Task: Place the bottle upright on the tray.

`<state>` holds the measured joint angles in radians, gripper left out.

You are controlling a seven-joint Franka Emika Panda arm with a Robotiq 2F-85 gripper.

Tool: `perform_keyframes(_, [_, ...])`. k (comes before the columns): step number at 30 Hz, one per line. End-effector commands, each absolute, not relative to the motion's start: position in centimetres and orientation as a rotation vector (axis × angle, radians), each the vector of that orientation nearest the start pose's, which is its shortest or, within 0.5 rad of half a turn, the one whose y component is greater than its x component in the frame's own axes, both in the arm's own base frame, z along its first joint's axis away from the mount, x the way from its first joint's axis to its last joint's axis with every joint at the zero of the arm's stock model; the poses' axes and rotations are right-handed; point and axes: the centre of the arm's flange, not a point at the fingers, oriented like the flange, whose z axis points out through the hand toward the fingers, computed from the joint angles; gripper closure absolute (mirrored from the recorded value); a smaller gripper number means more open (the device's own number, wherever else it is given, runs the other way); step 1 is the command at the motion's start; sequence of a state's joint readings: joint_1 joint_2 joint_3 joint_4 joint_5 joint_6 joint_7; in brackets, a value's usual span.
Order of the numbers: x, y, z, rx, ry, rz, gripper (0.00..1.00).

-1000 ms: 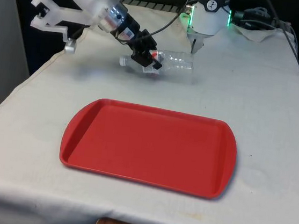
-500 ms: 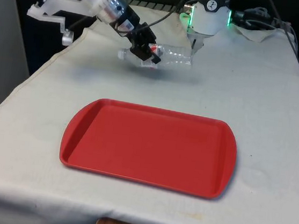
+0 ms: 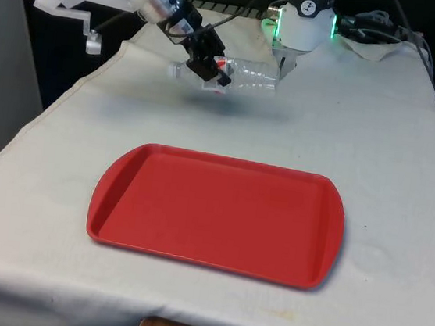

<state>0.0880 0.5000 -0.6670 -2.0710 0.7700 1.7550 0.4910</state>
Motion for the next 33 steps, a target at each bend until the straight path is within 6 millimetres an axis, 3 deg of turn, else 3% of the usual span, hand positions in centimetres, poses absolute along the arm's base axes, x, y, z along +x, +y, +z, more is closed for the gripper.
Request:
perform_keyframes(1, [46.2,-23.4,20.7,-1.909,1.837,0.802,0.97])
perform_keyframes(33, [47.4,-23.8,24.7,-1.982,1.897,0.697,0.97])
